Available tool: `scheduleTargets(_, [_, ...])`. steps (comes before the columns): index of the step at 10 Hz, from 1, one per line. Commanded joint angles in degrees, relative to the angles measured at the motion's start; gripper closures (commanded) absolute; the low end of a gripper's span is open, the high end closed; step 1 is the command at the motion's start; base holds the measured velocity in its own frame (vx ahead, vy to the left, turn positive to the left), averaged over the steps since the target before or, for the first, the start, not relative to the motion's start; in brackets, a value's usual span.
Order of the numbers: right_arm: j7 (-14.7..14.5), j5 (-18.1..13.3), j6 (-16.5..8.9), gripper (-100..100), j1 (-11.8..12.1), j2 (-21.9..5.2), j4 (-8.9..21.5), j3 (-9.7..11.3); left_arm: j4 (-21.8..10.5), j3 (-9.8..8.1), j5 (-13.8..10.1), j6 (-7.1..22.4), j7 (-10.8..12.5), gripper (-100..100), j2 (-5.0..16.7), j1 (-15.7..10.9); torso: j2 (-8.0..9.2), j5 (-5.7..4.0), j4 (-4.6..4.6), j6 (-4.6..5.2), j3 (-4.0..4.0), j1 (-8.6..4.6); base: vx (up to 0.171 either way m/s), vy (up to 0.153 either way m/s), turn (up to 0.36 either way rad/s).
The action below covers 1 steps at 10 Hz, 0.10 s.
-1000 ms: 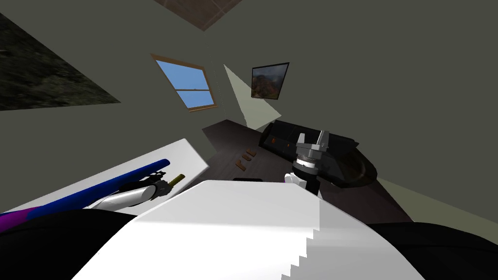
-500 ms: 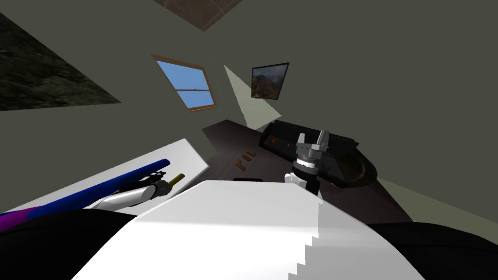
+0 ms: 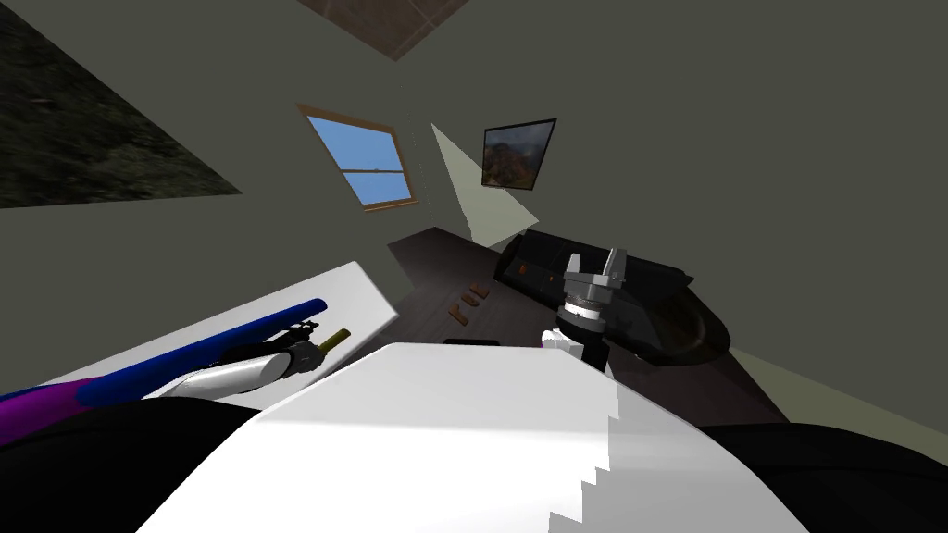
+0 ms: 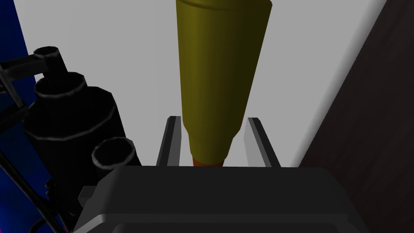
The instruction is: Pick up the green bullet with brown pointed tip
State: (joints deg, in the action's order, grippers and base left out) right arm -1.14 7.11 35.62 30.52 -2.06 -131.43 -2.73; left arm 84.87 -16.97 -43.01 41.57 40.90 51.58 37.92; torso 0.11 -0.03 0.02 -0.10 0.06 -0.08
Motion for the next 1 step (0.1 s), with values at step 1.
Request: scheduleTargets(1, [0.0, 0.0, 0.0, 0, 0.0, 0.0, 0.0, 0.0, 0.0, 0.00, 0.0, 0.0, 0.0, 0, 0.0, 0.0, 0.00, 0.00, 0.00, 0.00, 0.00, 0.00, 0.000, 0.000, 0.000])
